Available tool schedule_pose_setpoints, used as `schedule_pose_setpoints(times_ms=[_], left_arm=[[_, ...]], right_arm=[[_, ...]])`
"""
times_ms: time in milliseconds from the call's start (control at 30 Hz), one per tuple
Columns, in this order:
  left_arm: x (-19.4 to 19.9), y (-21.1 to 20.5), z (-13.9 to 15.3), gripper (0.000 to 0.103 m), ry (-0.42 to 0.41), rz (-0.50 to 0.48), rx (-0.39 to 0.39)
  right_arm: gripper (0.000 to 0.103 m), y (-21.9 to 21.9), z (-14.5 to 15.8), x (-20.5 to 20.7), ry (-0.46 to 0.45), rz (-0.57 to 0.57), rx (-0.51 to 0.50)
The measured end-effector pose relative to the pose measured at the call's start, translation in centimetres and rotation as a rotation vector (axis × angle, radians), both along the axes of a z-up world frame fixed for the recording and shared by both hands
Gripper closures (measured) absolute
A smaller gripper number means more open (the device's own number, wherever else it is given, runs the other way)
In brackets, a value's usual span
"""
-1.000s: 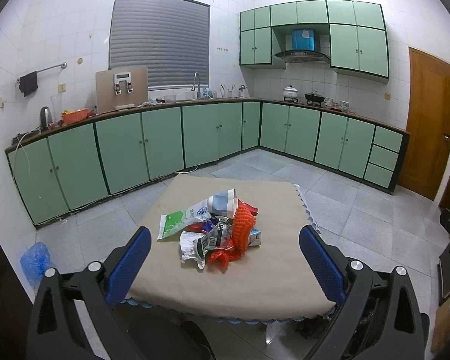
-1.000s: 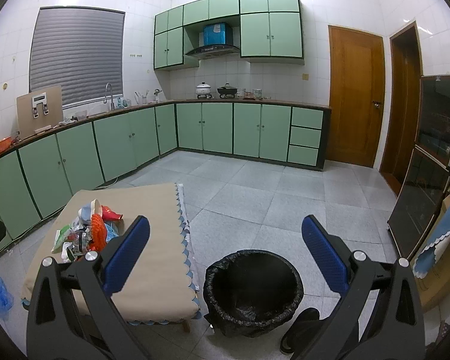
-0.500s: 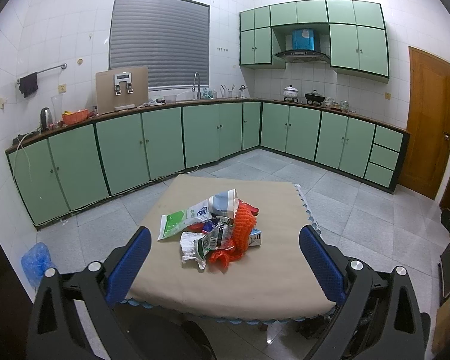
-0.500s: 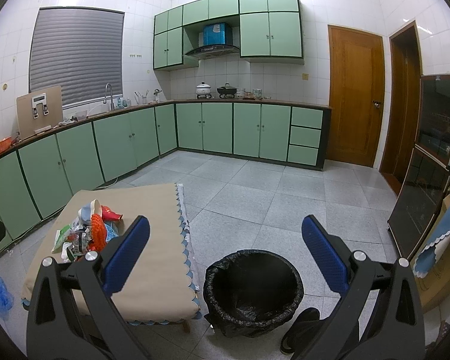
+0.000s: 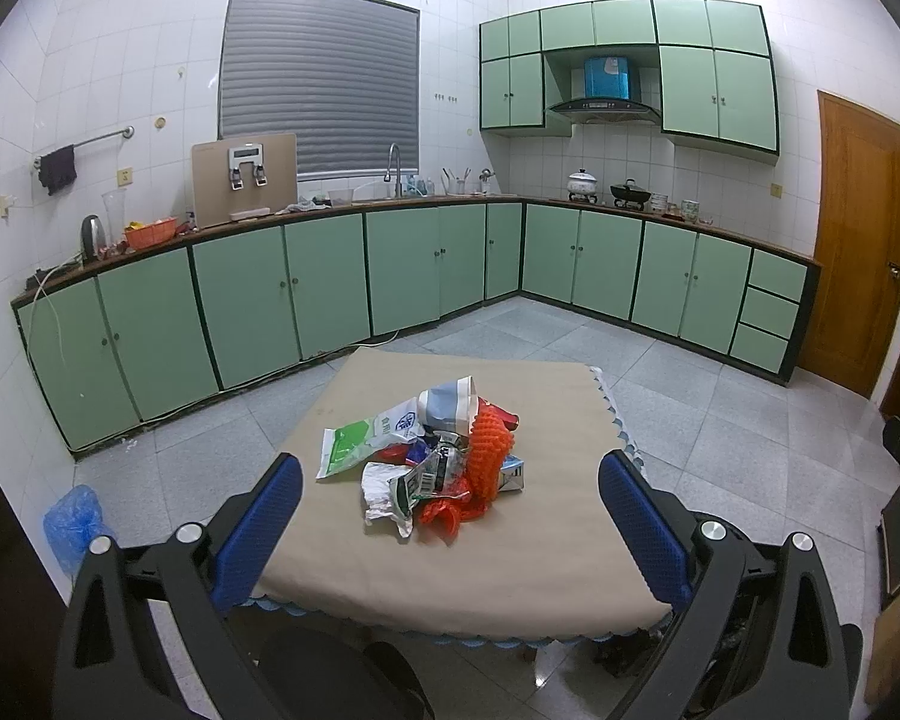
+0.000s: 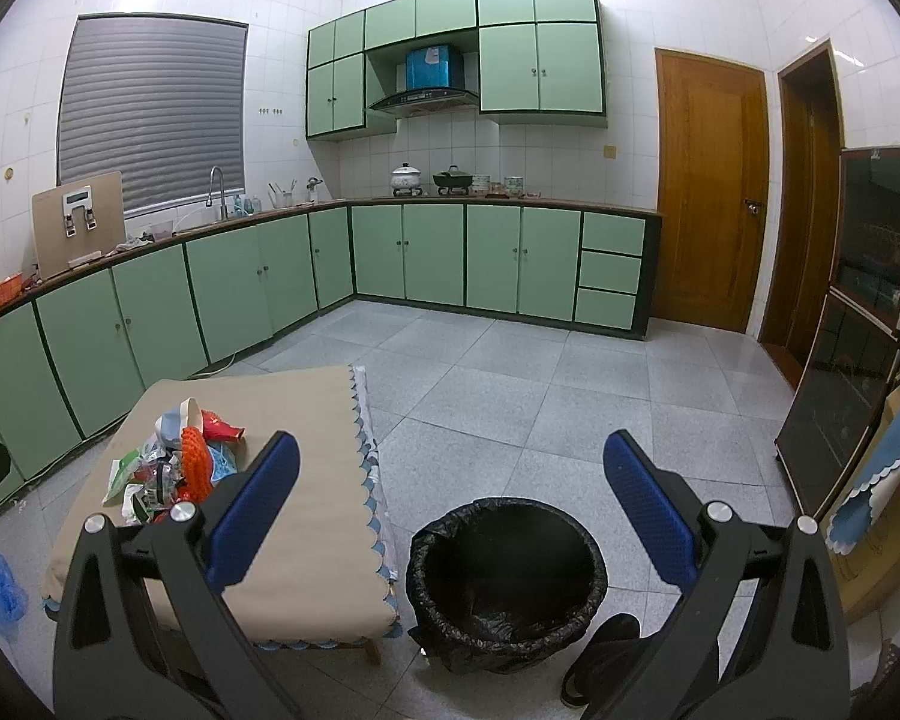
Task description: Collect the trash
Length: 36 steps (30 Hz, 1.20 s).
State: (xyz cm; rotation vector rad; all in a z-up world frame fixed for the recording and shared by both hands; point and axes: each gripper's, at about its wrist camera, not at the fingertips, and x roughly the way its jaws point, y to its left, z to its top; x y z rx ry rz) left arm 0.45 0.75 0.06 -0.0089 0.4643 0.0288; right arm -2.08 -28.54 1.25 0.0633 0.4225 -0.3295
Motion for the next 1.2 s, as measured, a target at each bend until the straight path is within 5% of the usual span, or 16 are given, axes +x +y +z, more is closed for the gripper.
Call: schedule_pose_setpoints(times_ms=[1200], left_arm=[[0.15, 0.43, -0.91, 0.006, 0.009, 0.008, 0.004]], right_arm=[[0.005, 0.21, -0.47, 0.13, 0.008, 0.011, 0.002]])
